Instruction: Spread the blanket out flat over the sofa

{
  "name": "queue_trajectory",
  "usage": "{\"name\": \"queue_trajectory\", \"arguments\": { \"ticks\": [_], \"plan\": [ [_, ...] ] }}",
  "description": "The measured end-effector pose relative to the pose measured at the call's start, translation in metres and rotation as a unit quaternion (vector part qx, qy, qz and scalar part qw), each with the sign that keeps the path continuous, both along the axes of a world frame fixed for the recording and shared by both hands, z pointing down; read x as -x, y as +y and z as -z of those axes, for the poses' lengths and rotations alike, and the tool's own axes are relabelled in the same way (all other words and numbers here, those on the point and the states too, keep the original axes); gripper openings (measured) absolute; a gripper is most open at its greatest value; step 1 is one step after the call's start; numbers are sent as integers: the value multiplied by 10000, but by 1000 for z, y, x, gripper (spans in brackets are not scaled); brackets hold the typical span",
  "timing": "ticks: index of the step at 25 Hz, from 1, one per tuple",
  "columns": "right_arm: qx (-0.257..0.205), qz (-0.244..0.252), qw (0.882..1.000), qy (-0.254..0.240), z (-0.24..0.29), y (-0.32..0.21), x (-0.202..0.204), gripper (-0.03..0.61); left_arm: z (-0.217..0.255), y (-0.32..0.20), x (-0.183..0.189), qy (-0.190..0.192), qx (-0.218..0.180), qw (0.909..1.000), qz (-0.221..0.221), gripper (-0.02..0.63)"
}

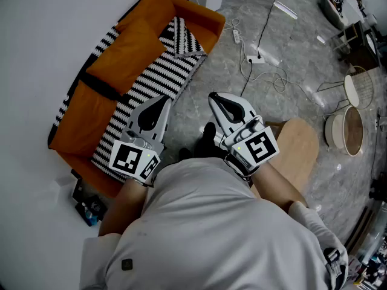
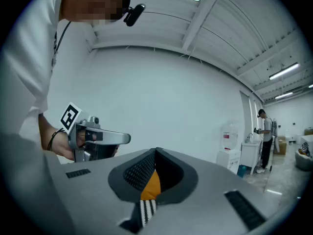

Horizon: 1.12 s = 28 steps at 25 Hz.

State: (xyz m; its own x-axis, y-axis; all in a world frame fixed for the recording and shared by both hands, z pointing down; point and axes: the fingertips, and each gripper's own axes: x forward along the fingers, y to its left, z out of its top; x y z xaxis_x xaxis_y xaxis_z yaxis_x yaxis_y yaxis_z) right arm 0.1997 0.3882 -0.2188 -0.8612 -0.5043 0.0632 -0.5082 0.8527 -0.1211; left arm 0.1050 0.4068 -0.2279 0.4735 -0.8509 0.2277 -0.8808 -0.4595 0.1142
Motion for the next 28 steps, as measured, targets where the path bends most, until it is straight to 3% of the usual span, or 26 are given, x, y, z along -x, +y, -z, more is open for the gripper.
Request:
{"name": "queue_trajectory", "arguments": {
  "ticks": [12,28],
  "plan": [
    [225,-19,9997,-109,-23,-43,-16,26,-22,-42,-16,-2,63,10000,-29,9],
    [713,140,9972,-182,-82,-181,-68,26,-76,-166,-42,58,360,9986,382,9]
  ]
}}
